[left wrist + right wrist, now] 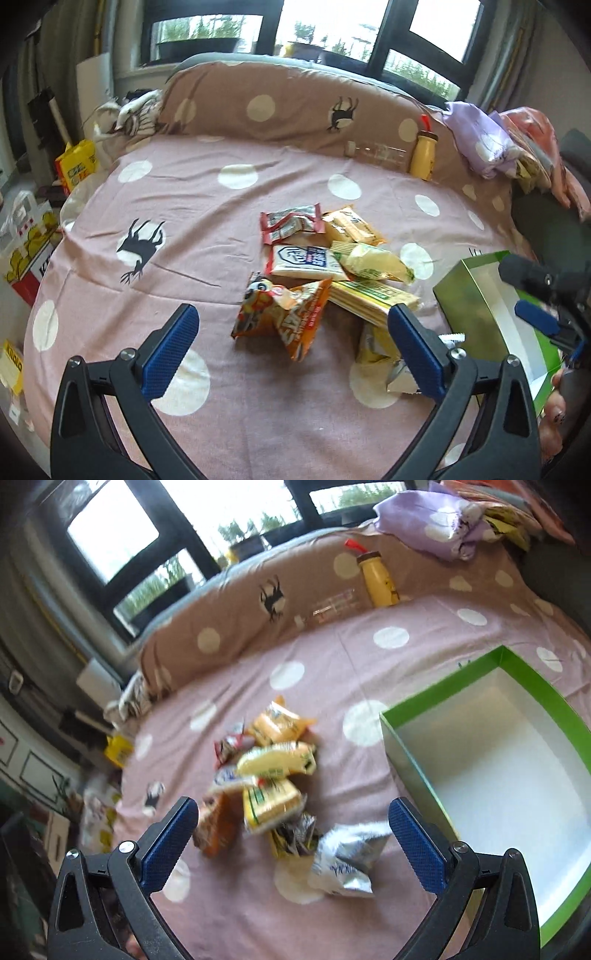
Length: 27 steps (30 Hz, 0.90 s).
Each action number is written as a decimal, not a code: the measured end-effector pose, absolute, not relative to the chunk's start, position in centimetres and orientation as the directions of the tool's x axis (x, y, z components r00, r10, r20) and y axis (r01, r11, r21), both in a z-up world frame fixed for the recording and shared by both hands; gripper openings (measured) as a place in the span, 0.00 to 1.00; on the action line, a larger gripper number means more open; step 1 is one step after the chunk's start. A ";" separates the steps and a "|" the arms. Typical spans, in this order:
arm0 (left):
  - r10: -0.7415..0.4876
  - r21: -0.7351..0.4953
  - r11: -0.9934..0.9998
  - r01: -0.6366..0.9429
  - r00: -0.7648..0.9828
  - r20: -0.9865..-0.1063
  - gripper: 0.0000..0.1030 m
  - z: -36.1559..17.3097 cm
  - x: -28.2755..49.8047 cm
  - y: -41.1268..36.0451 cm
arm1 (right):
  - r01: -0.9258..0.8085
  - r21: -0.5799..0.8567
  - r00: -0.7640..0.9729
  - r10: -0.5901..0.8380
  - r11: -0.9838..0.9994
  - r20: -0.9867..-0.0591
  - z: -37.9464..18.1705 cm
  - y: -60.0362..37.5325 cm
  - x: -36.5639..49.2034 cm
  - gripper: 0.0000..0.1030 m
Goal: Organize snacks
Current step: 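Grasp the white-blue snack bag with the right gripper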
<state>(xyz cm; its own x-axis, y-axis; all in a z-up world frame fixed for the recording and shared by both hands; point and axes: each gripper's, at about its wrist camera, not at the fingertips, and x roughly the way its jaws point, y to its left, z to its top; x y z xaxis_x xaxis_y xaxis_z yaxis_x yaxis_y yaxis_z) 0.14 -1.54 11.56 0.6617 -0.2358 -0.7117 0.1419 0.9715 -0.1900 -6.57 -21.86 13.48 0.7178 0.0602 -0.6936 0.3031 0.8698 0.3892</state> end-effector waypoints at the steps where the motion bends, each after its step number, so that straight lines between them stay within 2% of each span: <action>1: -0.264 -0.201 0.965 0.172 0.655 -0.708 0.99 11.3 -0.3 -2.0 | 0.301 0.389 0.724 0.057 0.871 -0.688 13.5 -21.9 -6.8 1.00; 3: -0.335 -0.244 0.942 0.230 0.621 -0.708 0.99 10.5 -0.8 -3.1 | 0.284 0.388 0.711 0.079 0.877 -0.699 12.5 -21.8 -6.9 0.96; 5: -0.386 -0.283 0.922 0.264 0.572 -0.724 0.95 9.4 -0.9 -4.3 | 0.285 0.408 0.692 0.109 0.867 -0.714 11.3 -22.1 -7.1 0.79; 6: -0.404 -0.291 0.913 0.284 0.550 -0.731 0.93 8.9 -1.0 -5.1 | 0.290 0.414 0.679 0.119 0.863 -0.724 10.6 -22.7 -7.0 0.74; 8: -0.416 -0.283 0.905 0.316 0.525 -0.742 0.90 7.9 -1.2 -6.4 | 0.305 0.413 0.636 0.139 0.858 -0.759 8.8 -23.1 -6.7 0.54; 9: -0.418 -0.280 0.903 0.325 0.514 -0.749 0.90 7.4 -1.3 -6.9 | 0.316 0.407 0.617 0.140 0.857 -0.775 8.1 -23.2 -6.6 0.50; 12: -0.466 -0.325 0.877 0.354 0.459 -0.757 0.87 6.2 -1.3 -8.0 | 0.343 0.389 0.581 0.131 0.855 -0.803 6.8 -23.3 -6.5 0.48; 22: -0.543 -0.427 0.830 0.358 0.345 -0.766 0.86 4.0 -0.7 -9.8 | 0.362 0.413 0.535 0.177 0.836 -0.826 4.7 -23.4 -5.7 0.49; 27: -0.515 -0.395 0.844 0.363 0.345 -0.785 0.86 3.3 -0.5 -10.6 | 0.368 0.459 0.522 0.229 0.809 -0.822 3.5 -24.2 -5.4 0.49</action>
<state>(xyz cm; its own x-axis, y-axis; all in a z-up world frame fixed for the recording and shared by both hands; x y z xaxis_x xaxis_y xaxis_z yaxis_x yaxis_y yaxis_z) -0.51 -10.57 3.34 0.3446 -0.5149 -0.7850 0.3627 0.8443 -0.3946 -5.36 -24.23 3.54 0.5215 0.2287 -0.8220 0.3683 0.8086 0.4587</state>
